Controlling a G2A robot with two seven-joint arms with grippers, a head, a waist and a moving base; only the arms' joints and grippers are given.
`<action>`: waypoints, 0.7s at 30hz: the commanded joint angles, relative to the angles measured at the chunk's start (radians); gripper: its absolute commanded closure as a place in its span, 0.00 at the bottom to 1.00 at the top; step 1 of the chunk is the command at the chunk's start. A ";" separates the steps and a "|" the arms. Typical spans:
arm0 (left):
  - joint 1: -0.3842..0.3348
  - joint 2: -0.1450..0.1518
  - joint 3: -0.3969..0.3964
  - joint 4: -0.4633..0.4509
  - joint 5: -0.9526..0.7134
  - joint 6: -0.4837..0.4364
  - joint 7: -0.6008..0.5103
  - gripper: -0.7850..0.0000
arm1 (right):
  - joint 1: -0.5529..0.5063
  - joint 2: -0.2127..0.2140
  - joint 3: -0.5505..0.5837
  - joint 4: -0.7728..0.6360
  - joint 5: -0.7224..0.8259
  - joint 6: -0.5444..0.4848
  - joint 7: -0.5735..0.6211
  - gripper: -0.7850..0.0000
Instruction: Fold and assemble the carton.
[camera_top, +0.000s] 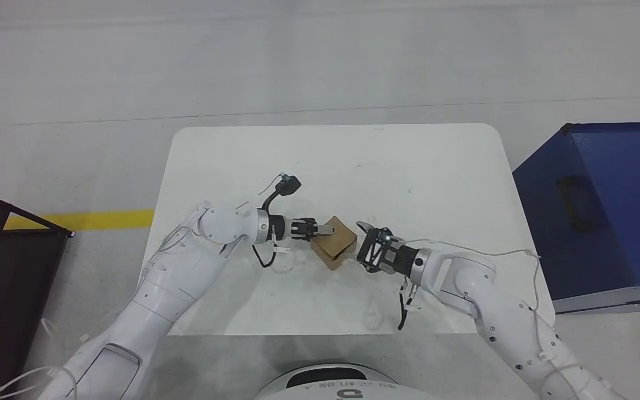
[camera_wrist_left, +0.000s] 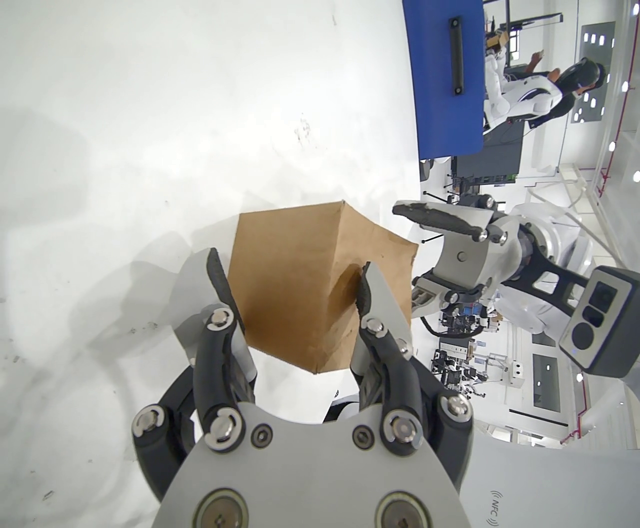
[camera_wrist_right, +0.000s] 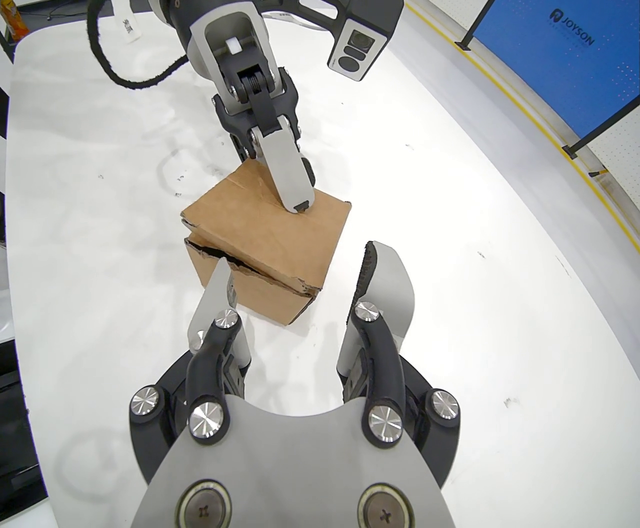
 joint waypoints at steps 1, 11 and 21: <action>-0.001 0.000 0.000 -0.001 0.000 0.001 -0.001 0.44 | -0.010 0.002 0.014 -0.003 0.003 -0.006 -0.001 0.32; -0.006 0.002 0.003 -0.004 0.018 0.010 -0.003 0.45 | -0.041 0.003 0.053 -0.025 0.017 0.016 -0.062 0.33; -0.010 0.001 0.009 -0.006 0.024 0.013 0.007 0.46 | -0.006 -0.022 -0.012 0.004 0.000 0.104 -0.075 0.27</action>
